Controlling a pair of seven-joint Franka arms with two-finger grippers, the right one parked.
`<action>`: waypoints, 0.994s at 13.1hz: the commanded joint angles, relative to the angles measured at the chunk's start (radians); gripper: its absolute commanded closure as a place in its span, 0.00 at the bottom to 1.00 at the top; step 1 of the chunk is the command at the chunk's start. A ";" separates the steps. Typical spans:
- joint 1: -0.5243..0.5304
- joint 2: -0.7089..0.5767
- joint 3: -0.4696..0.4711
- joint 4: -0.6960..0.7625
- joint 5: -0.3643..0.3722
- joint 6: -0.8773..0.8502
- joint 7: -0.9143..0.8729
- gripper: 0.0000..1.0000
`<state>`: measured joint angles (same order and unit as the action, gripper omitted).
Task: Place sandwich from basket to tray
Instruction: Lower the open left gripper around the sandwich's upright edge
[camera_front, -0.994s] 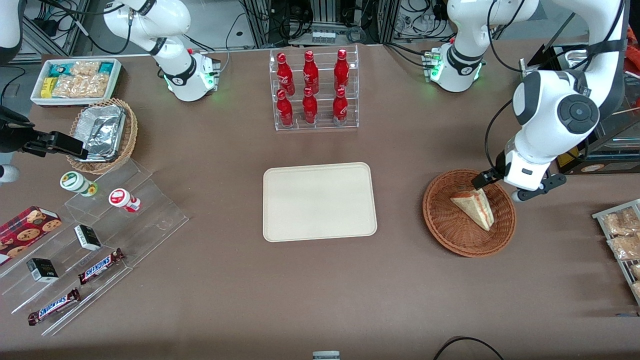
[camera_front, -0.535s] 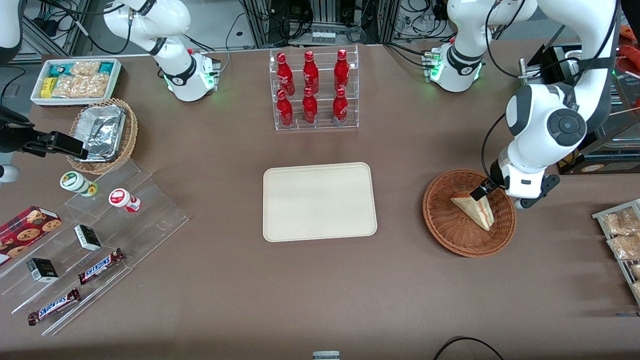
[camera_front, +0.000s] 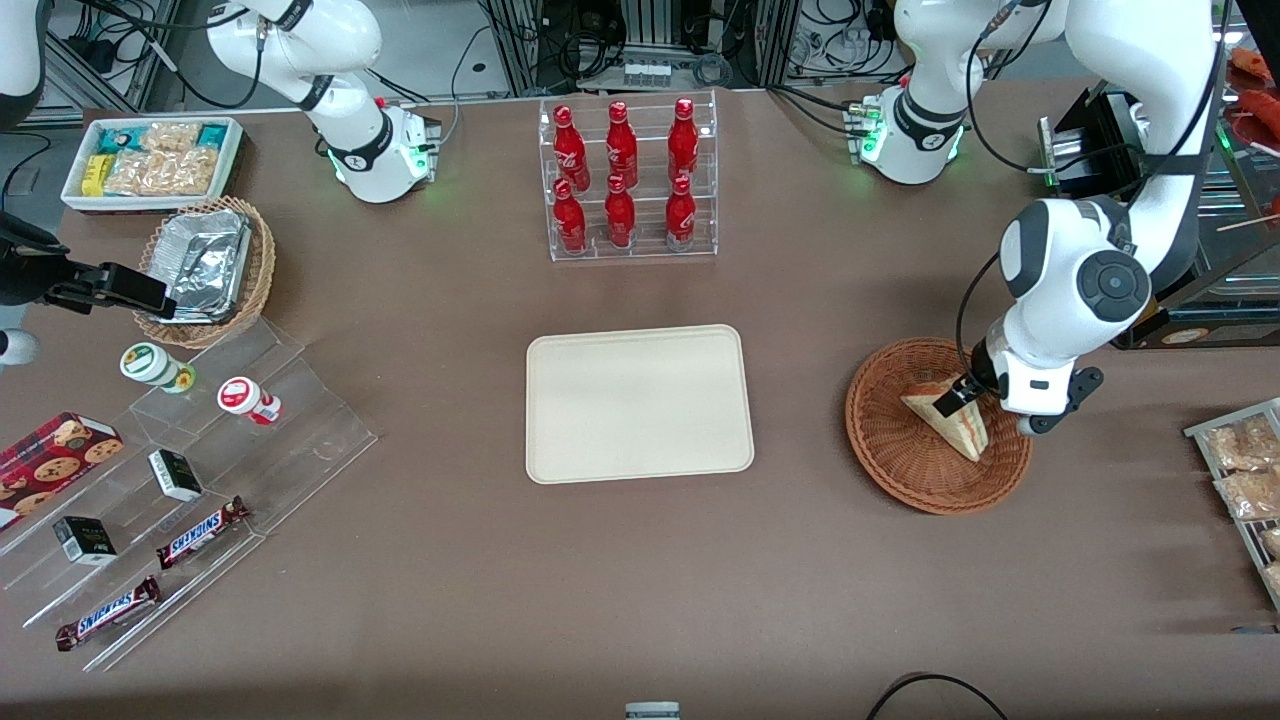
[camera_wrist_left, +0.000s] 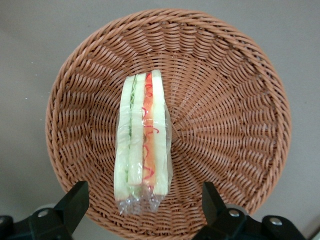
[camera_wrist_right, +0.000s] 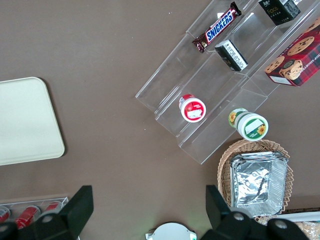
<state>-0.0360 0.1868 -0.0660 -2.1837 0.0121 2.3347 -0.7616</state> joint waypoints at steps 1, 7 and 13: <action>0.002 0.032 0.000 -0.002 -0.007 0.043 -0.016 0.00; 0.004 0.074 0.002 -0.005 -0.009 0.060 -0.022 0.00; 0.004 0.077 0.009 -0.007 -0.009 0.046 -0.061 0.97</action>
<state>-0.0349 0.2714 -0.0566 -2.1840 0.0104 2.3764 -0.8059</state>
